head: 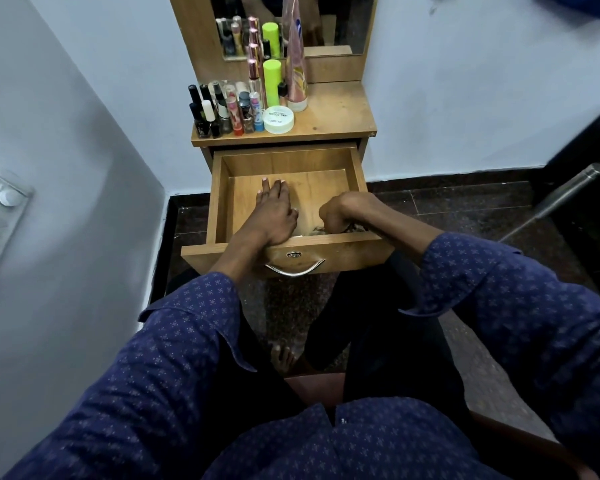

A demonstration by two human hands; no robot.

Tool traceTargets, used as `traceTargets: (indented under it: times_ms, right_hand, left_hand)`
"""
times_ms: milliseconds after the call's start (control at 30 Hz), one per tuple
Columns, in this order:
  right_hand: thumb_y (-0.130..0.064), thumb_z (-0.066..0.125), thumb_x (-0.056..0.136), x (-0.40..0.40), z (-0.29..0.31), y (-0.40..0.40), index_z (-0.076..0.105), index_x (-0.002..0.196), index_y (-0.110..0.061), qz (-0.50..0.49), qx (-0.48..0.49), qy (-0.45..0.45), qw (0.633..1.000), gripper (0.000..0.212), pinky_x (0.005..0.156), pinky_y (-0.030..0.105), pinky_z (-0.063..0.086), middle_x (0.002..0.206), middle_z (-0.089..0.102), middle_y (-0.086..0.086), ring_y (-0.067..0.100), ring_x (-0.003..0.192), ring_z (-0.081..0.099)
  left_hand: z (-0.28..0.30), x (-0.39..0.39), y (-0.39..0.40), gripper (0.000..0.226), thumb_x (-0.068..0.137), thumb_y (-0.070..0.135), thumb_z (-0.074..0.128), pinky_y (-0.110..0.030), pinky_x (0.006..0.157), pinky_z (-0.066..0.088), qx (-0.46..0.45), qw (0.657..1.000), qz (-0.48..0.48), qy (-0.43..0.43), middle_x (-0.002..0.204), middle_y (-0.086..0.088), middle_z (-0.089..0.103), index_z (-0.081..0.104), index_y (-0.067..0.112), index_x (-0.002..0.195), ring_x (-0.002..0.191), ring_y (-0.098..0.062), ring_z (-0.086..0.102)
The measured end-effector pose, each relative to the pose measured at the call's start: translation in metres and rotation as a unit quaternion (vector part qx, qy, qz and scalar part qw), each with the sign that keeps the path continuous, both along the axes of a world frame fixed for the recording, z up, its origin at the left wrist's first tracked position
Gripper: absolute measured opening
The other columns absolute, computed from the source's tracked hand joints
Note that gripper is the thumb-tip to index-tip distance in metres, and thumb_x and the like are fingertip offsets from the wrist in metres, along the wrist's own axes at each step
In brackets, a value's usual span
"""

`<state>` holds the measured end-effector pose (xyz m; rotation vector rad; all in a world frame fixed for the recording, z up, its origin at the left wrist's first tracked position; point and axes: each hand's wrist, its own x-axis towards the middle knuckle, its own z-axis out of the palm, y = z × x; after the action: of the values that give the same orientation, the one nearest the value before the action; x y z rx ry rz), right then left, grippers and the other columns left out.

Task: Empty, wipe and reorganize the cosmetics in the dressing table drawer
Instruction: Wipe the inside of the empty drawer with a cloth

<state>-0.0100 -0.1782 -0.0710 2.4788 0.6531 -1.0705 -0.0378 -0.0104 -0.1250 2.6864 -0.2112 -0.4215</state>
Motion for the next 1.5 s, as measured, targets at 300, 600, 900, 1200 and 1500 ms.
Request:
traceTargets:
  times_ms: [300,600,900,1200,1500]
  right_hand:
    - [-0.014,0.046,0.105,0.001,0.007,-0.017,0.055,0.126,-0.014,-0.118,0.158,0.123,0.973,0.022,0.085,0.039,0.053,0.119,0.061,0.008,0.024,0.103,0.058]
    - [-0.010,0.043,0.101,-0.003,0.006,0.001,0.060,0.110,0.000,-0.081,0.110,0.076,0.988,0.022,0.082,0.039,0.047,0.108,0.061,0.013,0.030,0.099,0.059]
    - [-0.008,0.060,0.098,0.008,0.008,-0.015,0.069,0.127,-0.010,-0.163,0.436,-0.135,0.874,0.030,0.086,0.037,0.055,0.114,0.071,0.006,0.020,0.097,0.067]
    - [-0.024,0.062,0.100,0.006,-0.030,0.000,0.059,0.143,-0.017,-0.074,0.302,-0.191,0.931,0.043,0.100,0.040,0.047,0.140,0.058,0.012,0.030,0.124,0.057]
    - [-0.024,0.055,0.099,0.034,-0.065,0.054,0.040,0.159,-0.012,0.050,0.320,-0.161,0.932,0.063,0.126,0.047,0.028,0.170,0.024,0.015,0.035,0.154,0.029]
  left_hand:
    - [0.000,0.001,0.001,0.073,0.112,0.030,0.039,-0.043,0.130,-0.009,-0.007,1.000,0.003,-0.011,0.174,-0.016,-0.007,-0.003,0.002,0.165,0.159,-0.033,-0.019]
    - [0.007,-0.009,-0.001,0.067,0.112,0.025,0.037,-0.043,0.131,-0.003,-0.014,0.996,0.045,-0.081,0.174,-0.019,0.003,0.005,-0.001,0.165,0.161,-0.035,-0.011]
    - [0.018,-0.004,0.028,0.067,0.113,0.036,0.030,-0.046,0.131,-0.007,0.008,0.992,0.051,-0.111,0.174,-0.016,0.001,0.005,0.003,0.166,0.160,-0.031,-0.014]
    - [0.005,-0.009,0.031,0.066,0.113,0.033,0.031,-0.046,0.131,-0.004,0.003,0.994,0.065,-0.093,0.174,-0.018,0.004,0.007,0.001,0.165,0.160,-0.035,-0.012]
    - [0.005,-0.007,0.033,0.065,0.113,0.030,0.032,-0.047,0.131,-0.003,0.003,0.994,0.059,-0.086,0.174,-0.018,0.004,0.006,0.002,0.166,0.160,-0.034,-0.014]
